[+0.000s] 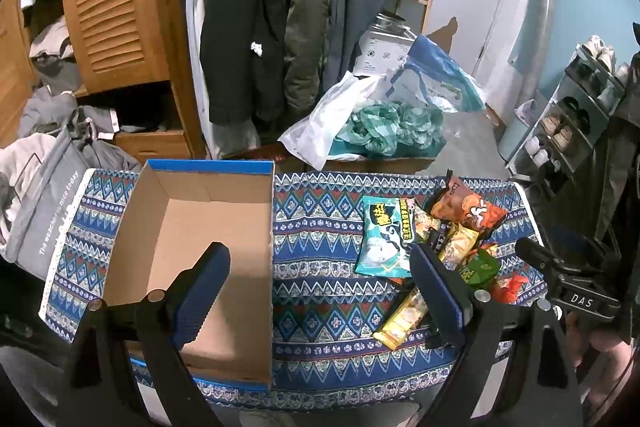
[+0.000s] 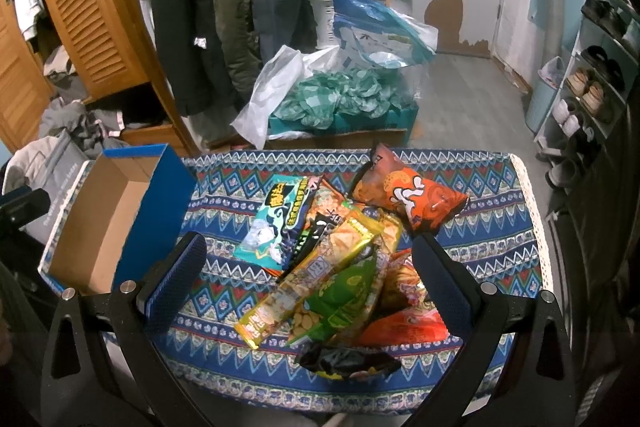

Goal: Organize snacks

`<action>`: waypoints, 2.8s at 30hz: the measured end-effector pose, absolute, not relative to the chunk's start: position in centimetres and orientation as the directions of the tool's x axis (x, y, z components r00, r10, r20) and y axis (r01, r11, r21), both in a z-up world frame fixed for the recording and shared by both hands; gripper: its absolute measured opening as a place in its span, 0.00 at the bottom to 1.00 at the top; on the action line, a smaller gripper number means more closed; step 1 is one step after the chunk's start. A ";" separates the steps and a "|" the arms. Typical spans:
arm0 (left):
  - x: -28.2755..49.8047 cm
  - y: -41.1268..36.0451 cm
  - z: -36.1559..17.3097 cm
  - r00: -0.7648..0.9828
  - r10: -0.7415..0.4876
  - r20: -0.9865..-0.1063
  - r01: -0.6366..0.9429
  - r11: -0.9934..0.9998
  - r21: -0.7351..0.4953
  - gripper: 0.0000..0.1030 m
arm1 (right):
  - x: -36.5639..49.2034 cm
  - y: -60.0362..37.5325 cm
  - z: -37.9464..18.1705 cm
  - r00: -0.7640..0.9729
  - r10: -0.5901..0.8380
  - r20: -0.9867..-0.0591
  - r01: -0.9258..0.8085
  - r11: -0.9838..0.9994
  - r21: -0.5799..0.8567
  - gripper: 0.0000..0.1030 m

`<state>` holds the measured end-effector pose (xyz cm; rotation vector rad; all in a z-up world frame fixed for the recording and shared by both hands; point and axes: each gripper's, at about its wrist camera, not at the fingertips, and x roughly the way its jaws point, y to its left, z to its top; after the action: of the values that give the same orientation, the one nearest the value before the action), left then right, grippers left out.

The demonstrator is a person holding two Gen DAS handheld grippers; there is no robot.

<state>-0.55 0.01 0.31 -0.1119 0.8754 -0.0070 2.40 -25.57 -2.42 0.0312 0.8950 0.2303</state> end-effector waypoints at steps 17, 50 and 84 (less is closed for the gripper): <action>-0.5 -0.4 0.5 0.640 -0.059 -0.766 -0.030 0.994 -0.102 0.90 | 2.4 -26.6 -2.5 0.599 0.189 -0.778 -0.163 0.980 0.113 0.98; 6.2 -5.7 -6.5 0.398 -0.131 -0.908 0.050 0.991 -0.121 0.90 | 8.5 -35.4 -7.5 0.400 0.093 -0.912 -0.028 0.996 0.089 0.98; 18.2 -11.8 -20.1 0.151 -0.159 -0.976 0.005 0.987 -0.160 0.90 | 13.6 -36.3 -20.9 0.029 0.189 -0.982 0.088 0.978 0.191 0.88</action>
<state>18.21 -11.79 -20.12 -0.1292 1.4159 -0.1180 13.58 -36.31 -20.86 0.2211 1.5435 0.0788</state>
